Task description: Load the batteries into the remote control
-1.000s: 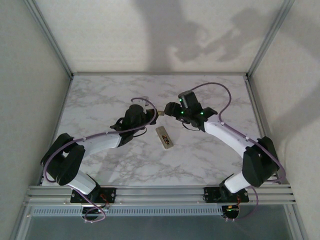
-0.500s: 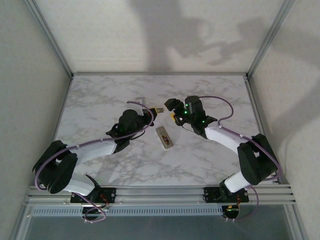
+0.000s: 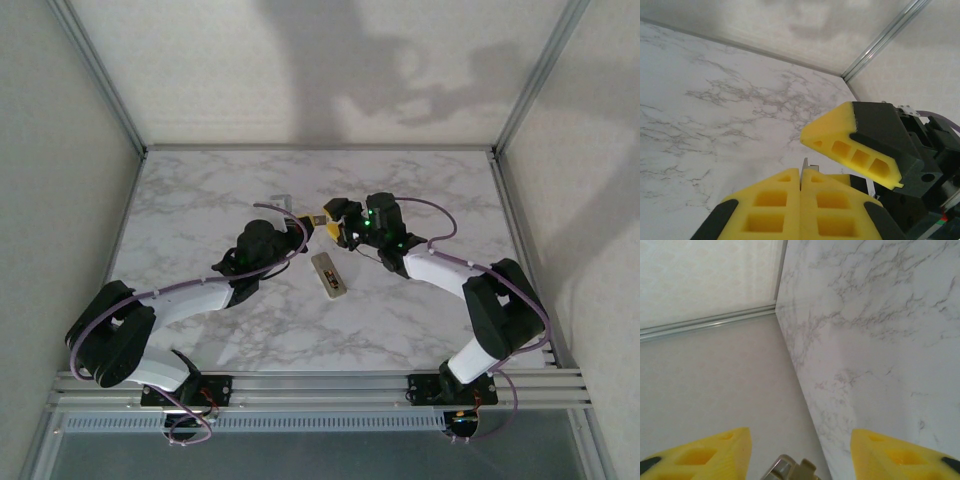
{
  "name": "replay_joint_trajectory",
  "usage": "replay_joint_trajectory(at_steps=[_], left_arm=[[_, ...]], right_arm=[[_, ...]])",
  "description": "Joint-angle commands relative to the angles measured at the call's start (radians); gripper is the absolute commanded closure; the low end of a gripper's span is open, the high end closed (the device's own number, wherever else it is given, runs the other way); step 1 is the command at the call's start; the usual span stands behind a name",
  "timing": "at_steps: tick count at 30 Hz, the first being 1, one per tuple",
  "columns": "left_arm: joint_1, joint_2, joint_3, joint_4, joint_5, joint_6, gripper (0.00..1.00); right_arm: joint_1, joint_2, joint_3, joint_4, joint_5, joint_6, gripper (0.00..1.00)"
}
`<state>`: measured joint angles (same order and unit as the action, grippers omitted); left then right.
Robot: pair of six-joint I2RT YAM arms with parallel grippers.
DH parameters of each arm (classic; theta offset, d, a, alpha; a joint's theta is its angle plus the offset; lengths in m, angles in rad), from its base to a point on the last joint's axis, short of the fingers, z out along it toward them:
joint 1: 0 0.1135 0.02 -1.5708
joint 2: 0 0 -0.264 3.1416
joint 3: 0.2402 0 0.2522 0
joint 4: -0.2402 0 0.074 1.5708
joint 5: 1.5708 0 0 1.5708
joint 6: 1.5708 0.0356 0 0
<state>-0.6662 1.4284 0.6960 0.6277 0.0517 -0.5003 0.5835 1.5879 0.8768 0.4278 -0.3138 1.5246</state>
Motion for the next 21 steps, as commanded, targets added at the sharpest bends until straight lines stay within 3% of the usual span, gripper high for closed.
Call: replay_joint_trajectory(at_steps=[1,21], left_arm=[[-0.008,-0.012,-0.01,0.025,-0.011,0.025,1.0],[-0.008,-0.006,-0.013,0.002,-0.027,0.068,1.0]], right_arm=[[0.01,0.017,0.003,0.023,-0.027,0.035,0.48],[0.021,0.035,0.034,0.0,-0.062,0.06,0.62]])
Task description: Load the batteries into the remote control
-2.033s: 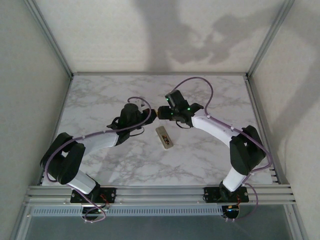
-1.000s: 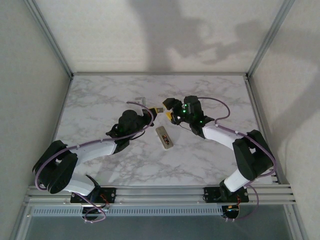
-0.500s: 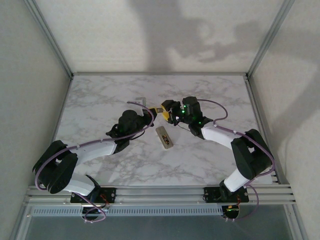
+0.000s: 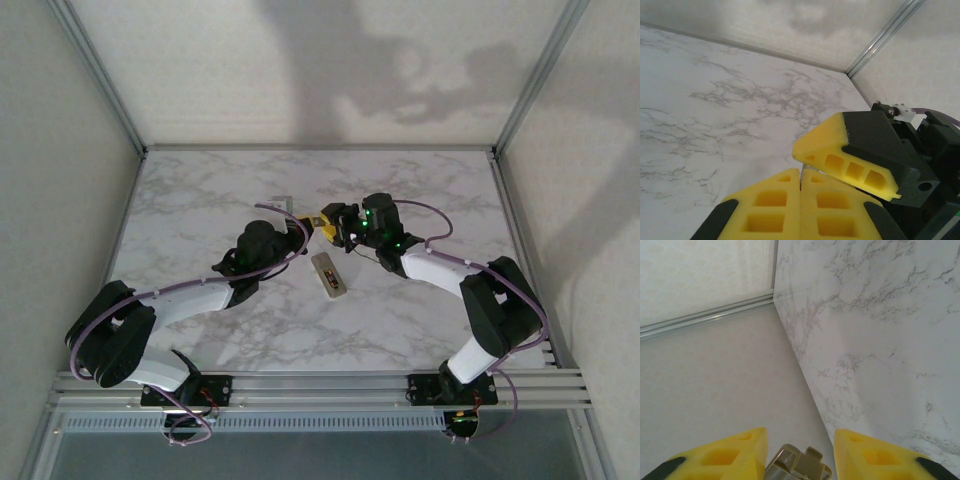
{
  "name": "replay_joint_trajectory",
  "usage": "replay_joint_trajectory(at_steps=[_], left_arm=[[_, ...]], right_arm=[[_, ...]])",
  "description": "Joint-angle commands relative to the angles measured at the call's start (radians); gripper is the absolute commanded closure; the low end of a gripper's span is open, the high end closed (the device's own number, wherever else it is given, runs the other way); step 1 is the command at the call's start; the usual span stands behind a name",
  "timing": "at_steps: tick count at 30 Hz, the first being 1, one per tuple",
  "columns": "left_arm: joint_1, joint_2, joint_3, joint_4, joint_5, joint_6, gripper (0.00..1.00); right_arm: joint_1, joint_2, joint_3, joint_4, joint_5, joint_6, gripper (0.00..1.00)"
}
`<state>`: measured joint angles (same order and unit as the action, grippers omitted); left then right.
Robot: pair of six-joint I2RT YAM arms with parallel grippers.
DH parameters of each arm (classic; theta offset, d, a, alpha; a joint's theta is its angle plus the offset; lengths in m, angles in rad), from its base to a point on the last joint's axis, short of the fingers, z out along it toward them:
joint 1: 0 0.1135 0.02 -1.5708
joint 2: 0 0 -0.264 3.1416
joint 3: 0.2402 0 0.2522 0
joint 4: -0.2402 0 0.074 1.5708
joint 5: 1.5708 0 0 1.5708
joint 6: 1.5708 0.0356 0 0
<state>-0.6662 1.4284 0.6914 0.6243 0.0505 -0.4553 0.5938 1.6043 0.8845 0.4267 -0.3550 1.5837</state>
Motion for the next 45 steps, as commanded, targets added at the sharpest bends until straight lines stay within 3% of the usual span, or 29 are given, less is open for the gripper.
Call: replay_joint_trajectory(at_steps=[1,7,11,13,17,23,25,30,36,38,45], left_arm=[[-0.009,-0.003,-0.008,0.005,-0.027,0.023,1.0],[-0.009,0.0,-0.01,-0.003,-0.027,0.025,0.99],[-0.008,0.001,-0.007,-0.014,-0.025,0.017,0.86],[-0.007,-0.001,-0.007,-0.019,-0.023,0.014,0.71],[-0.007,-0.009,-0.009,-0.024,-0.023,0.01,0.67],[-0.004,-0.006,-0.006,-0.024,-0.016,0.005,0.67],[-0.004,0.0,-0.004,-0.023,0.0,0.01,0.82],[-0.004,0.018,0.002,-0.032,-0.006,0.019,0.91],[0.007,0.005,0.004,-0.046,0.001,0.008,0.84],[0.018,-0.008,0.01,-0.061,0.002,0.0,0.69],[0.087,-0.058,0.008,-0.093,0.084,-0.06,0.62]], right_arm=[[0.009,0.022,0.027,0.004,-0.022,0.002,0.64],[0.007,0.032,0.036,0.002,-0.023,-0.013,0.67],[0.002,0.038,0.047,-0.01,-0.025,-0.044,0.71],[-0.002,0.038,0.055,-0.026,-0.021,-0.067,0.71],[-0.006,0.043,0.065,-0.044,-0.023,-0.097,0.71],[-0.015,0.06,0.065,-0.035,-0.033,-0.105,0.73],[-0.015,0.069,0.067,-0.019,-0.046,-0.103,0.73],[-0.016,0.083,0.065,0.028,-0.067,-0.082,0.74],[-0.016,0.077,0.071,0.013,-0.064,-0.103,0.76],[-0.016,0.077,0.07,0.001,-0.059,-0.118,0.76],[-0.029,0.075,0.082,-0.053,-0.076,-0.214,0.75]])
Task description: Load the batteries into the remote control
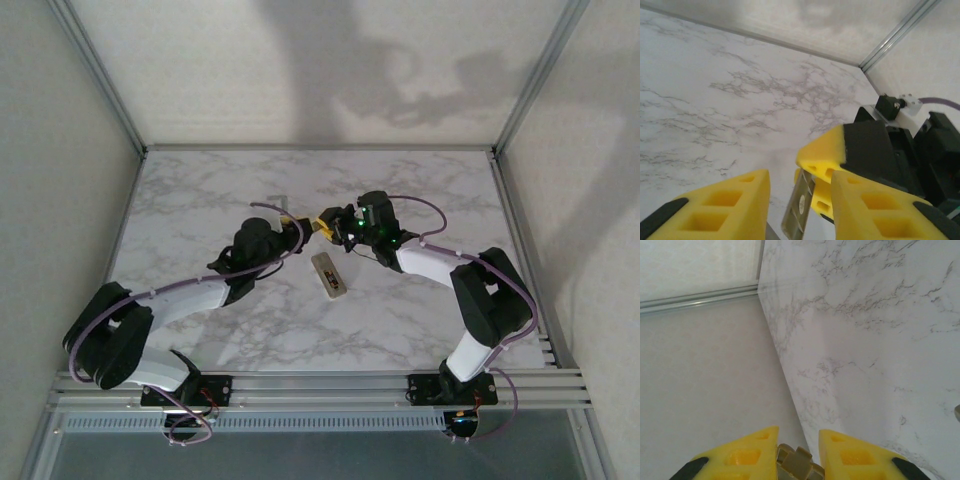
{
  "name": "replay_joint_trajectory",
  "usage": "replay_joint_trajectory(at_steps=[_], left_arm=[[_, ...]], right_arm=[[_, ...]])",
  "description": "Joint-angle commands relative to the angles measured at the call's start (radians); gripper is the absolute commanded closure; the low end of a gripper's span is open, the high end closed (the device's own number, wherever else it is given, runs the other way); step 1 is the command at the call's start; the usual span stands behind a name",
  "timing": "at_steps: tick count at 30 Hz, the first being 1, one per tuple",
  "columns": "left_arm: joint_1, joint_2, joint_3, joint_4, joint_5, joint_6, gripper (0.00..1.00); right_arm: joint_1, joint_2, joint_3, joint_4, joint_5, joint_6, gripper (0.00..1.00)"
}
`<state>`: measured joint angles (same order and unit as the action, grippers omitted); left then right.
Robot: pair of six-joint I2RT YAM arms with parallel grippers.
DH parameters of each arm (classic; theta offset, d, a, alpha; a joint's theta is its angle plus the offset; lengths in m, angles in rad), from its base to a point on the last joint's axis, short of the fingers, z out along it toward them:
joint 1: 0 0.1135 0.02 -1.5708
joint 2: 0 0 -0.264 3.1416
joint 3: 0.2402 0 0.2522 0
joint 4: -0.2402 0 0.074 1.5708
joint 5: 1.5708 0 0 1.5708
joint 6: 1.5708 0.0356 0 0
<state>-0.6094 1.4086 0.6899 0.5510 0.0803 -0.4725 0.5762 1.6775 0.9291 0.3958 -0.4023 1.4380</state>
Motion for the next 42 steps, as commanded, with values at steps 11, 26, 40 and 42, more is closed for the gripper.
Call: replay_joint_trajectory(at_steps=[11,26,40,42], left_arm=[[0.115,-0.018,-0.04,0.076,0.338,-0.263,0.59],[0.102,0.02,-0.056,0.128,0.379,-0.33,0.63],[0.096,0.043,-0.014,0.13,0.371,-0.315,0.78],[0.09,0.048,-0.007,0.129,0.373,-0.311,0.8]], right_arm=[[-0.025,0.005,0.066,-0.05,-0.05,-0.211,0.75],[-0.025,0.019,0.082,0.036,-0.086,-0.194,0.75],[-0.022,0.012,0.08,0.043,-0.105,-0.177,0.75],[-0.021,0.011,0.083,0.043,-0.107,-0.177,0.75]])
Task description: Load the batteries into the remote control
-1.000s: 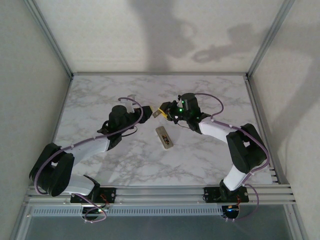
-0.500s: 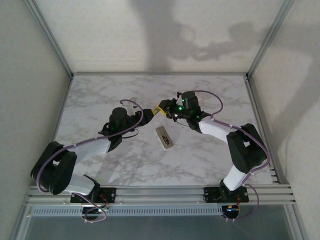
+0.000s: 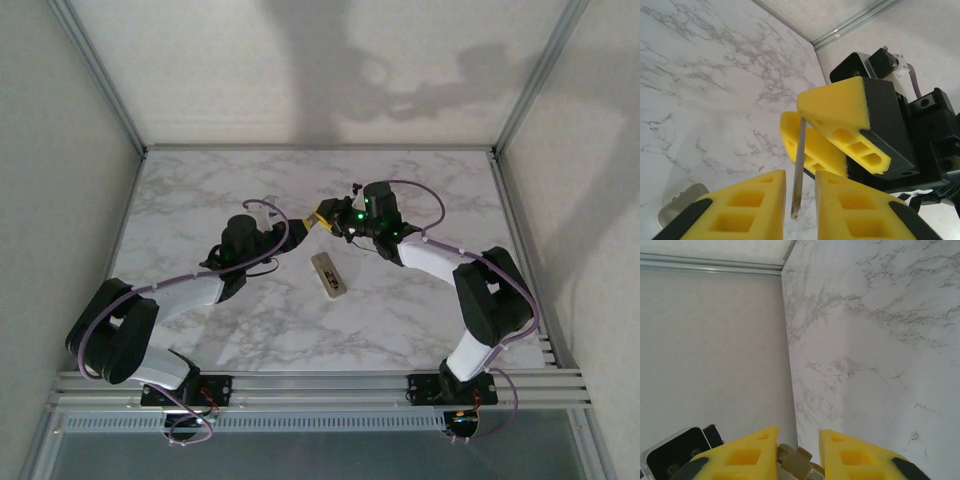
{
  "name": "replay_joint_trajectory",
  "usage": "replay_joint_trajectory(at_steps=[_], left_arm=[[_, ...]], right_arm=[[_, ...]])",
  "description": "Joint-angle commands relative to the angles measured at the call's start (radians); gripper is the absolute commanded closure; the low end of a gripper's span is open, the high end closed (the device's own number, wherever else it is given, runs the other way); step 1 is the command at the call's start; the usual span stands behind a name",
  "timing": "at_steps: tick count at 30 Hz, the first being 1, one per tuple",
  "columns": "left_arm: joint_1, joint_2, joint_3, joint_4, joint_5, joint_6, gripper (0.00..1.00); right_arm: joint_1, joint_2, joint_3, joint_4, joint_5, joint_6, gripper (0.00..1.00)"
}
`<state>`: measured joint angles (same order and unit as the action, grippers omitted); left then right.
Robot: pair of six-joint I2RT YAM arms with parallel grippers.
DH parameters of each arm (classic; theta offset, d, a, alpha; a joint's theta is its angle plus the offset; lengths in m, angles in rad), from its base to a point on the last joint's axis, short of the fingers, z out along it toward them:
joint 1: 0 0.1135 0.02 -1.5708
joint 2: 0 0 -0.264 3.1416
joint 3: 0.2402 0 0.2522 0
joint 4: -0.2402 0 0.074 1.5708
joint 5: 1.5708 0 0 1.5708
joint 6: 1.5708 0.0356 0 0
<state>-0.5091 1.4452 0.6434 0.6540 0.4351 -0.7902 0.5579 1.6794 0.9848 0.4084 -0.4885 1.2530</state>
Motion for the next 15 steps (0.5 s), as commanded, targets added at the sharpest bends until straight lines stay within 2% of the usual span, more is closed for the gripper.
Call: replay_joint_trajectory(at_steps=[1,5,7,9,11,15], left_arm=[[-0.014,0.015,0.042,0.024,0.019,0.008,0.8],[-0.021,0.012,0.048,0.012,0.008,0.02,0.93],[-0.024,0.0,0.051,-0.002,-0.01,0.035,1.0],[-0.03,-0.016,0.062,-0.042,-0.045,0.071,1.0],[-0.043,-0.031,0.076,-0.09,-0.088,0.12,1.0],[-0.091,-0.046,0.101,-0.177,-0.229,0.246,1.0]], right_arm=[[-0.004,0.009,0.028,0.029,-0.02,0.007,0.75],[-0.003,0.008,0.031,0.029,-0.024,0.005,0.75],[-0.003,0.005,0.029,0.024,-0.025,0.005,0.7],[-0.003,-0.004,0.028,0.0,-0.016,0.008,0.55],[-0.003,-0.016,0.021,-0.009,-0.007,0.019,0.48],[-0.004,-0.042,0.001,-0.004,0.013,0.078,0.45]])
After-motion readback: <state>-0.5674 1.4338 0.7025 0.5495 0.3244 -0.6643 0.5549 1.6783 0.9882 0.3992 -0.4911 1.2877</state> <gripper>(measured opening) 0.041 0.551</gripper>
